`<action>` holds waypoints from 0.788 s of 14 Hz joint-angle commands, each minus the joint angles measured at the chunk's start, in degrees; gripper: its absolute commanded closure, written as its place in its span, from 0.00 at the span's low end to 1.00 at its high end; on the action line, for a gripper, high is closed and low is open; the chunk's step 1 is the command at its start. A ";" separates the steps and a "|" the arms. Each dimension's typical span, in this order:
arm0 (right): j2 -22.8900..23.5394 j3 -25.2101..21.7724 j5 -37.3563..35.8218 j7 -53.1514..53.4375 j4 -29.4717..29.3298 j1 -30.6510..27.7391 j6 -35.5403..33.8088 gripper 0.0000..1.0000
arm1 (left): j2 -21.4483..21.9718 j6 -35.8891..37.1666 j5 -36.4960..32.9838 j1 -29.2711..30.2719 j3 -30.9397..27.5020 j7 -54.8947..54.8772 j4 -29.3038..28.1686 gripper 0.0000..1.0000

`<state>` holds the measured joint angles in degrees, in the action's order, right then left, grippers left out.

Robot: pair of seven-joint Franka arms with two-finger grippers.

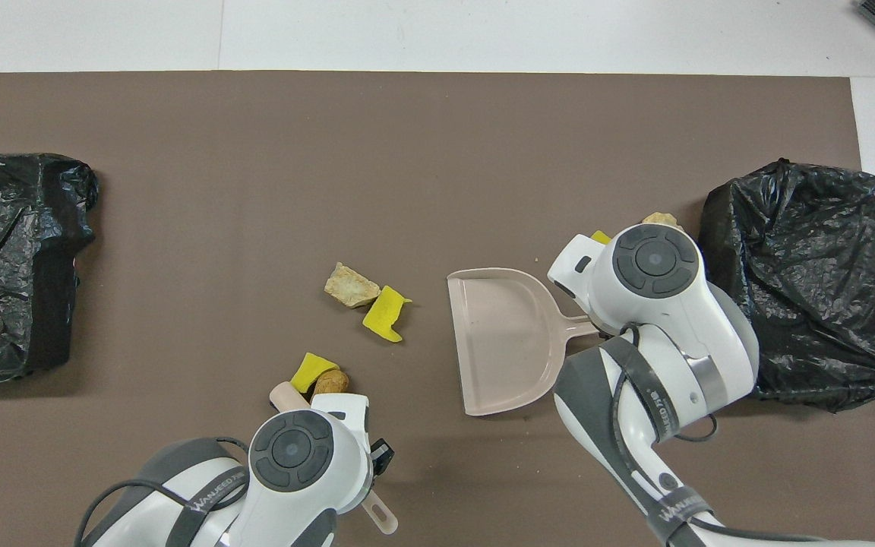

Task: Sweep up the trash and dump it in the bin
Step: 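Sweep the debris into the dustpan with the left gripper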

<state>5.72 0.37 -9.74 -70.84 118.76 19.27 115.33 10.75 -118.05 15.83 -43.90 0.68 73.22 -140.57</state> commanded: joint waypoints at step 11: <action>-1.68 0.33 -0.45 1.85 1.91 0.06 0.77 1.00 | -4.07 -5.53 0.52 2.86 0.11 -35.22 3.90 1.00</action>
<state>5.66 0.37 -9.74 -70.78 118.81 19.29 115.33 7.36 -122.88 15.82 -40.55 0.74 44.75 -137.26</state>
